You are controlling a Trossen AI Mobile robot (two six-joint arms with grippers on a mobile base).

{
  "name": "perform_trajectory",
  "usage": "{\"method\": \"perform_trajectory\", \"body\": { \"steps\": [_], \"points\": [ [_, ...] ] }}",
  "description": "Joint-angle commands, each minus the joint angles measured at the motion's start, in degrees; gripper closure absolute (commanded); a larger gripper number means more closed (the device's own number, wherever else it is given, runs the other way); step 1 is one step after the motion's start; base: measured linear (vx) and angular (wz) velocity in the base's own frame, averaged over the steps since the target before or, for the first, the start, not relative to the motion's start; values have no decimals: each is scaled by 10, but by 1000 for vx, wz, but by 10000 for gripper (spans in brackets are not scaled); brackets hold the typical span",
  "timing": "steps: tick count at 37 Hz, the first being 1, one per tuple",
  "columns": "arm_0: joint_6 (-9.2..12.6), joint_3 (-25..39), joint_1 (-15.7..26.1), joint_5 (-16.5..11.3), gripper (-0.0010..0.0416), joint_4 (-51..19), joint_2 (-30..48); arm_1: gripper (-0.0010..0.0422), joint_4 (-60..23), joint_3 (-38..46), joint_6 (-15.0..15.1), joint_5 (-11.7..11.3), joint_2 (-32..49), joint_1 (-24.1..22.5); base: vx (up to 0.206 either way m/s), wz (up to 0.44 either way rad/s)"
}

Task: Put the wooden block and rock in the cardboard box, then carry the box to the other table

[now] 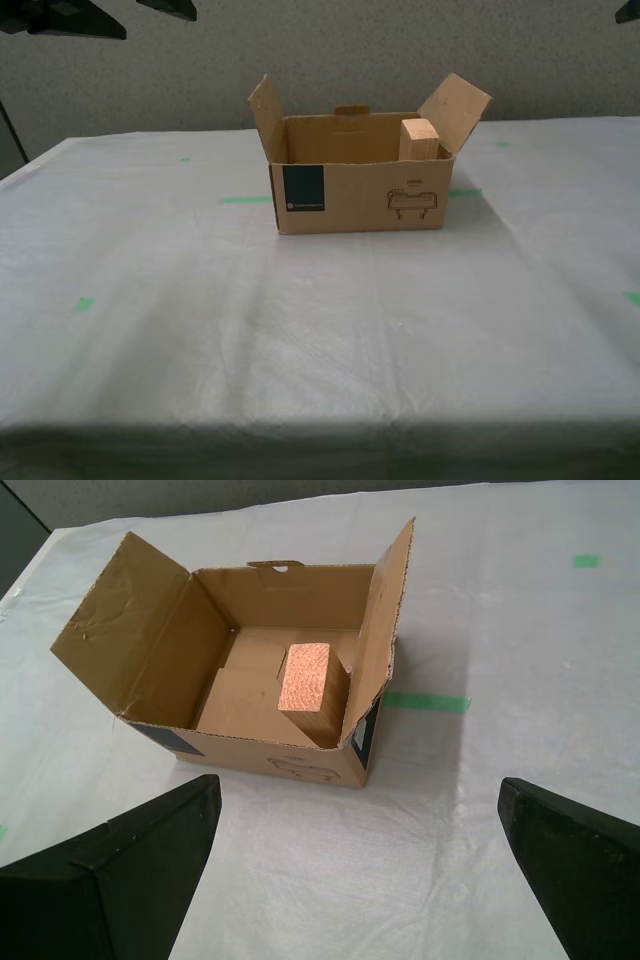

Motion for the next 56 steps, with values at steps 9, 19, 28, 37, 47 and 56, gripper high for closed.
{"method": "perform_trajectory", "body": {
  "steps": [9, 19, 28, 37, 47, 56],
  "points": [
    [2, 1, 0, 2, 19, 0, 0, 12, 1, 0, 2, -1, 0, 0, 0, 0],
    [2, 1, 0, 2, 19, 0, 0, 12, 1, 0, 2, -1, 0, 0, 0, 0],
    [2, 1, 0, 2, 19, 0, 0, 12, 1, 0, 2, -1, 0, 0, 0, 0],
    [2, 1, 0, 2, 19, 0, 0, 12, 1, 0, 2, -1, 0, 0, 0, 0],
    [2, 1, 0, 2, 19, 0, 0, 12, 1, 0, 2, -1, 0, 0, 0, 0],
    [2, 1, 0, 2, 19, 0, 0, 12, 1, 0, 2, -1, 0, 0, 0, 0]
  ]
}}
